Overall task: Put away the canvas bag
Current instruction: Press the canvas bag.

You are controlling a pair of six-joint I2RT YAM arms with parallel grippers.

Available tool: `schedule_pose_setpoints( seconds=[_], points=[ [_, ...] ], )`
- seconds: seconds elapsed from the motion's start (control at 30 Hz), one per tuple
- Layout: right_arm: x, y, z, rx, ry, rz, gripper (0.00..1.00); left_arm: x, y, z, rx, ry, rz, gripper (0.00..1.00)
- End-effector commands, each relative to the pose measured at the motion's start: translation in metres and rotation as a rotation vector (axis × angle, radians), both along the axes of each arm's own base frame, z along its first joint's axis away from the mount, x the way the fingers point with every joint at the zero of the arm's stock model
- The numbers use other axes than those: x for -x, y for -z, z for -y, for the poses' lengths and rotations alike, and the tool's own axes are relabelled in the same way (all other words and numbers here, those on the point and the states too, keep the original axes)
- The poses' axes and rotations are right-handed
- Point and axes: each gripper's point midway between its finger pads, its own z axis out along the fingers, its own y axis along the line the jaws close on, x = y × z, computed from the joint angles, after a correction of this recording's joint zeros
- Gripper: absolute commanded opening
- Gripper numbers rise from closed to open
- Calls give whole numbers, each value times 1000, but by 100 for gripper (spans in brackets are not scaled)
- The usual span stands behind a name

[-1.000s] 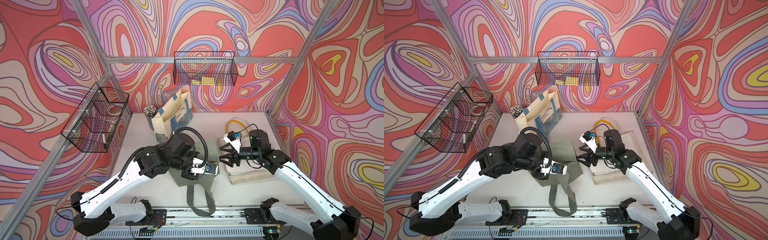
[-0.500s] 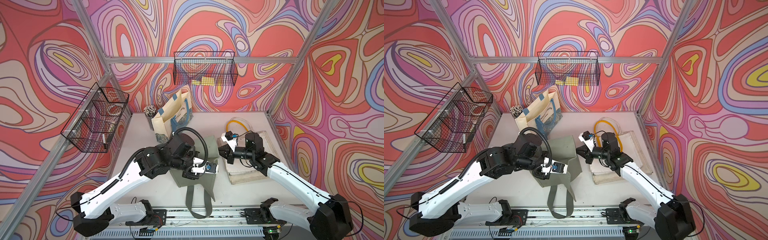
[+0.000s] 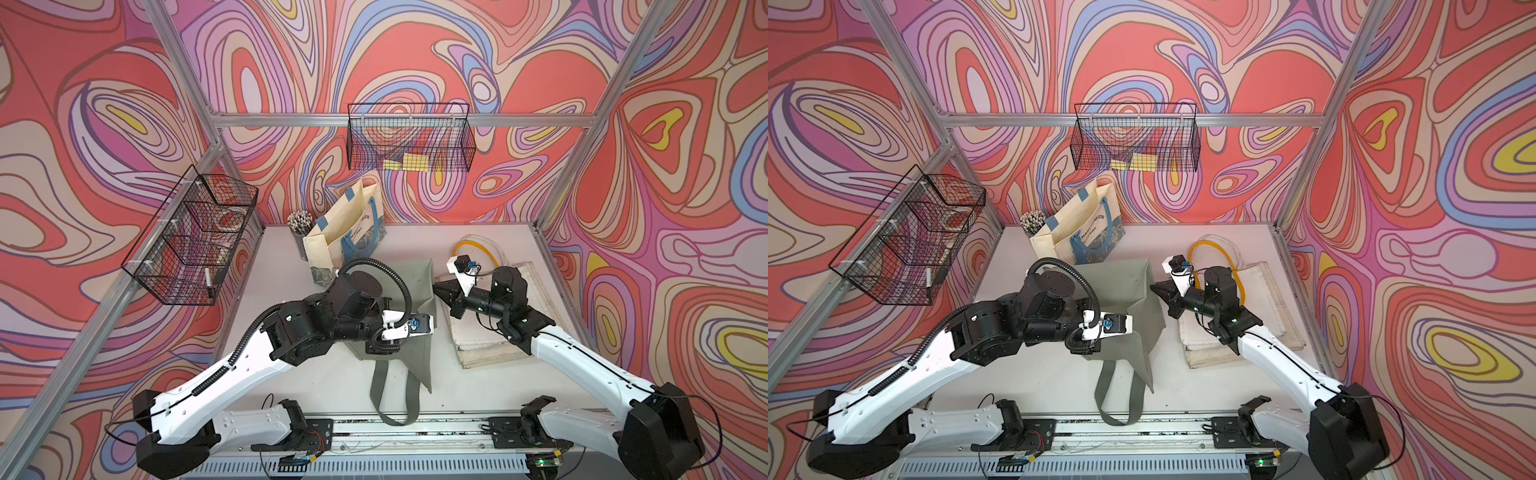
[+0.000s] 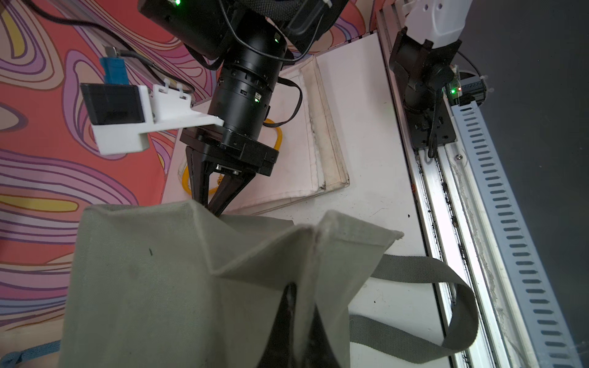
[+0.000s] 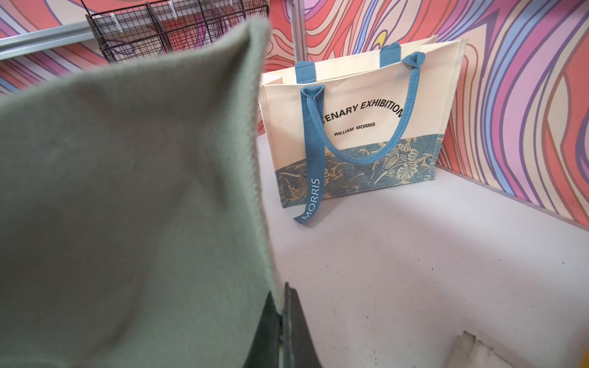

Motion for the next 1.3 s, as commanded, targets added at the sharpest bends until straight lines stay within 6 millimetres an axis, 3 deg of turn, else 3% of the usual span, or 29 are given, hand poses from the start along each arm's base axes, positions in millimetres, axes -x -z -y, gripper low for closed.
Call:
schedule_pose_setpoints(
  seconds=[0.0,0.1,0.27,0.43,0.6,0.67,0.8,0.97,1.13,1.27],
  points=[
    [-23,-1,8,3,101,7,0,2,-6,3,45,-32,-23,0],
    [-28,2,9,31,115,-21,0,-2,-1,8,22,-58,-38,0],
    [-44,7,31,78,276,-39,0,-7,-8,10,39,-133,-64,0],
    [-34,-4,18,36,184,-24,3,-6,5,16,22,-100,-32,0],
    [-17,-19,21,74,151,-58,38,-17,15,22,-20,-124,-16,0],
    [-9,-25,27,97,163,-73,44,-22,13,22,-8,-153,-6,0],
    [15,-41,37,114,153,-97,47,-24,11,23,30,-168,7,0],
    [51,-48,25,42,7,-172,46,-26,11,21,38,-193,-5,0],
    [59,-50,15,-37,-54,-258,46,-23,16,19,23,-205,-38,0],
    [63,-56,13,-105,-42,-381,52,-26,15,17,18,-240,-46,0]
  ],
)
